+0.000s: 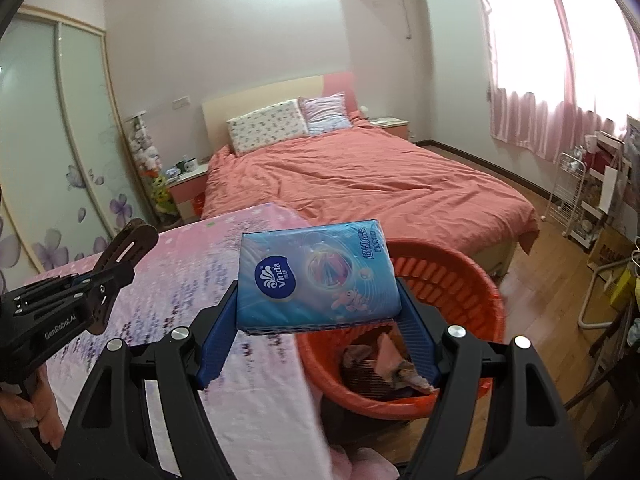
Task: Collect trash
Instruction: 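Lift the tissue pack and hair clip and carry both over the orange basket, then open both tools above the orange basket to drop clip and tissue pack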
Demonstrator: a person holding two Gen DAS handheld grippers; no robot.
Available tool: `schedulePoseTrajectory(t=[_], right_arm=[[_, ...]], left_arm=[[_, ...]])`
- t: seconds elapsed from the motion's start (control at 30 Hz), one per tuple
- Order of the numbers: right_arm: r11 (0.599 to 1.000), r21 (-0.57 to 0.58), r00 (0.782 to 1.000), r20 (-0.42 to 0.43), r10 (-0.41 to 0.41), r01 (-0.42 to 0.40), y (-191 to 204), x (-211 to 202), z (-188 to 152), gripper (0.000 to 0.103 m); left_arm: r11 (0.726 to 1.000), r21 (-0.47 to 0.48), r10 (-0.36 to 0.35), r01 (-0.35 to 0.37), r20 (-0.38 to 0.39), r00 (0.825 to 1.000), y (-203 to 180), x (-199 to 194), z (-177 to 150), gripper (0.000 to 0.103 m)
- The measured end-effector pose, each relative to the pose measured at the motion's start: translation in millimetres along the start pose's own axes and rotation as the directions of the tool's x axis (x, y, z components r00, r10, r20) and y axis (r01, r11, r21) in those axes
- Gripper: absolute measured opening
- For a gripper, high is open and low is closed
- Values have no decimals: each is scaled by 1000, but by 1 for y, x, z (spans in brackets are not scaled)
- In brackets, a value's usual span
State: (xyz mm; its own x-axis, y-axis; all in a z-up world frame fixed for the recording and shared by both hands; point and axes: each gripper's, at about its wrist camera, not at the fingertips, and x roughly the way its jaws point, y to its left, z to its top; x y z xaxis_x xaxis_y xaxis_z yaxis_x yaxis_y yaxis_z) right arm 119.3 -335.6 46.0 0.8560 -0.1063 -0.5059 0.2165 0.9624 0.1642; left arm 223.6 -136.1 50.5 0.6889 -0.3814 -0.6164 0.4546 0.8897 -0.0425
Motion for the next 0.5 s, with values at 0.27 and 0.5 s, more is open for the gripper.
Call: schedulePoseTrajectory(t=[0.27, 0.5], right_arm=[[997, 55, 999, -2, -48, 48, -32, 8, 4, 73], [993, 92, 997, -12, -77, 78, -56, 21, 7, 73]], left_arm=[[995, 60, -83, 84, -22, 996, -55, 30, 5, 14], [984, 89, -151, 155, -58, 987, -96, 65, 9, 14]])
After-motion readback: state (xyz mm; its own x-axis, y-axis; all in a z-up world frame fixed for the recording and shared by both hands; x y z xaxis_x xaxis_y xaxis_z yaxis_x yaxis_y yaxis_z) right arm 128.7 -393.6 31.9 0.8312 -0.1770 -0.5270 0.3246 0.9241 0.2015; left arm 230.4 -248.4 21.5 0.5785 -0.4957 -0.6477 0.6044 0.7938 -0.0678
